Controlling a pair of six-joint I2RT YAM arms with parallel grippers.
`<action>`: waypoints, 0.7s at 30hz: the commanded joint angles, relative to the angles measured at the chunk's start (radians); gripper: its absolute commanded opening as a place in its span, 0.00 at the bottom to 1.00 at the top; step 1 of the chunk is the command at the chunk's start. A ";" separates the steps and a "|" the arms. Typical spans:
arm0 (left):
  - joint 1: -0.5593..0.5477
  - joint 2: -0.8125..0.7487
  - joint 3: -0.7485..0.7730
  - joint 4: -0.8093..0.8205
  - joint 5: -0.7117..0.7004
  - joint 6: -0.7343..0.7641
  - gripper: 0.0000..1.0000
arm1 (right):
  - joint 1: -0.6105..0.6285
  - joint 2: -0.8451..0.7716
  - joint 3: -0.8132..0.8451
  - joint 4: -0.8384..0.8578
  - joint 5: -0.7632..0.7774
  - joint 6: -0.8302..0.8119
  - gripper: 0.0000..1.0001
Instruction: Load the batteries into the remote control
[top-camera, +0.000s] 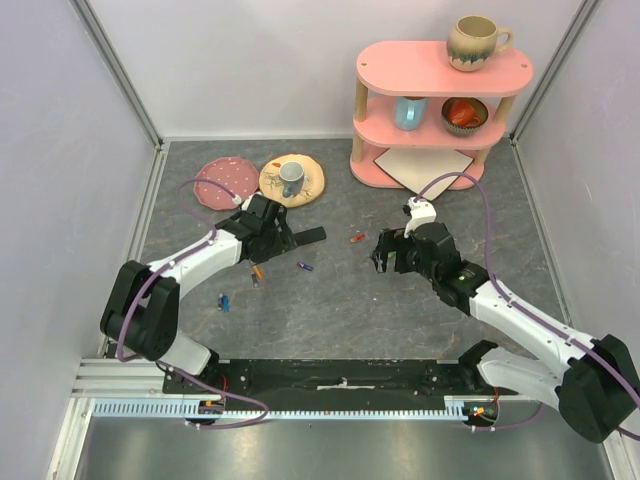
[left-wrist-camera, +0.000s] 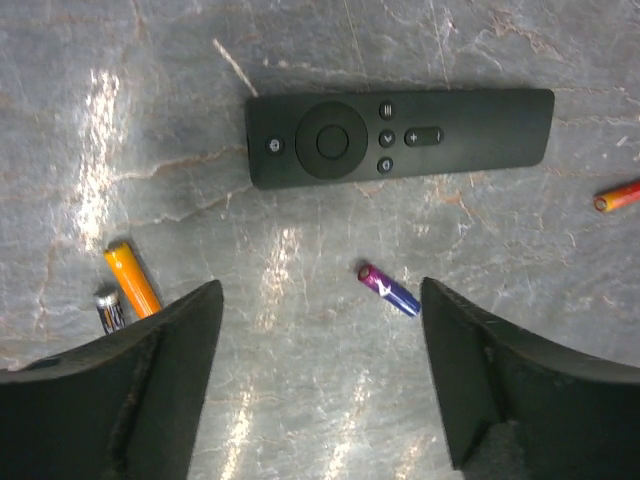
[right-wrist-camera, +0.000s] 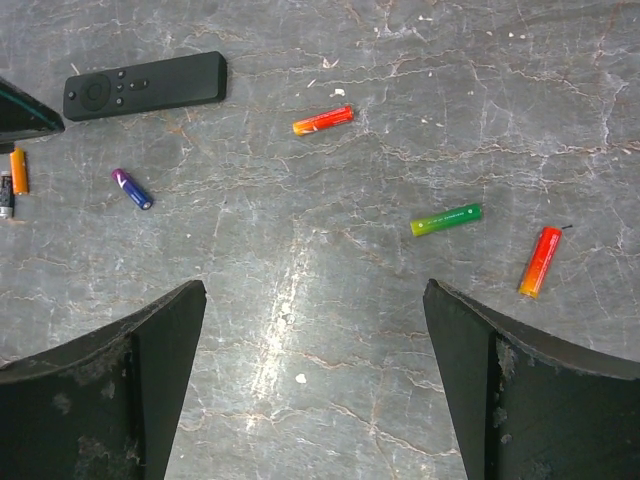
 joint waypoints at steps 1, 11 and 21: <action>0.011 0.056 0.088 -0.014 -0.065 0.027 0.81 | 0.003 -0.037 0.017 0.026 -0.010 0.003 0.98; 0.013 -0.070 -0.070 0.052 0.007 0.001 0.47 | 0.019 0.320 0.172 0.200 -0.009 0.030 0.77; 0.015 -0.039 -0.113 0.120 0.058 -0.027 0.02 | 0.046 0.624 0.402 0.301 -0.008 0.050 0.39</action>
